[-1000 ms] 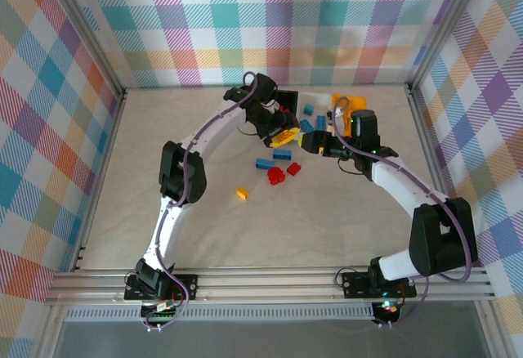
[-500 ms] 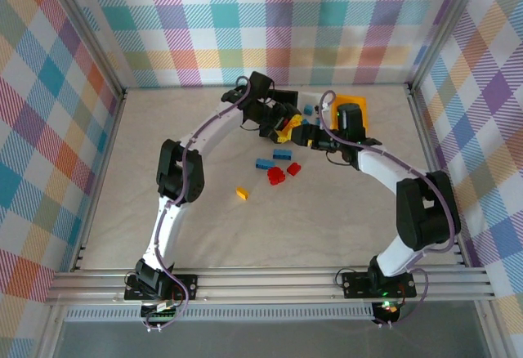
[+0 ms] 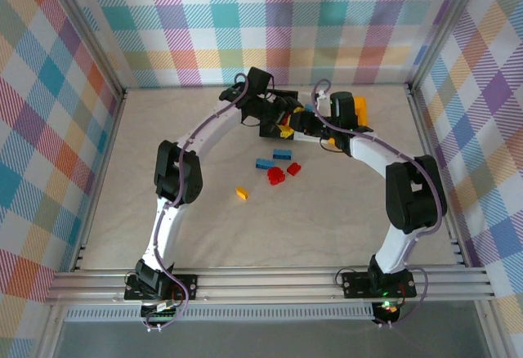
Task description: Sort the legos into containers by color
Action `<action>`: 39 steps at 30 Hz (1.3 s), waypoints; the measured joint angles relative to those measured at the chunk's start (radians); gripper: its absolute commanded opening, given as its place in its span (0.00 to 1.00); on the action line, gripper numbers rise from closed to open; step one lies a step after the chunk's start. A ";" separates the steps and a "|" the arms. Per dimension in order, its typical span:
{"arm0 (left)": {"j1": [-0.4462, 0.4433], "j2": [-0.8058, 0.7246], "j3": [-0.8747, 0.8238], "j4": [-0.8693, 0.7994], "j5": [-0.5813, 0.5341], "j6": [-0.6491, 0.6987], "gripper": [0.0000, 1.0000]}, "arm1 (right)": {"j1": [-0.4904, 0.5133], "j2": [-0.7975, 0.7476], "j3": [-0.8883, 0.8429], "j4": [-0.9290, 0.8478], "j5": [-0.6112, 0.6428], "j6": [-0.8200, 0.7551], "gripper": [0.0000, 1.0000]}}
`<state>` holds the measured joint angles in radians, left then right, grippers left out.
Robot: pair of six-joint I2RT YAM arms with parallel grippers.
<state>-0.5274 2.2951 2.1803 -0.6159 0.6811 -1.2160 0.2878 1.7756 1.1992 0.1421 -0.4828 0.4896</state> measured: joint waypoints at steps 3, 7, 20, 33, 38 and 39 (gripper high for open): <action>0.000 0.000 0.000 0.004 0.000 -0.005 0.71 | 0.001 0.002 0.002 0.000 0.001 0.001 0.26; -0.002 0.000 0.000 0.011 0.010 -0.008 0.79 | 0.001 0.002 0.001 0.008 0.008 0.001 0.18; 0.023 0.000 0.069 -0.066 0.005 0.045 1.00 | -0.051 -0.015 -0.005 -0.052 0.075 -0.010 0.20; 0.196 -0.368 -0.293 -0.270 -0.157 0.356 1.00 | -0.264 0.219 0.462 -0.419 0.305 -0.108 0.22; 0.210 -0.422 -0.415 -0.278 -0.185 0.404 1.00 | -0.269 0.359 0.579 -0.505 0.349 -0.148 0.25; 0.212 -0.424 -0.426 -0.282 -0.190 0.414 1.00 | -0.269 0.380 0.592 -0.524 0.353 -0.156 0.25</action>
<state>-0.3149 1.8709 1.7546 -0.8974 0.4908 -0.8017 0.0189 2.1551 1.7912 -0.3817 -0.1299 0.3332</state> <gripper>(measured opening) 0.999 0.263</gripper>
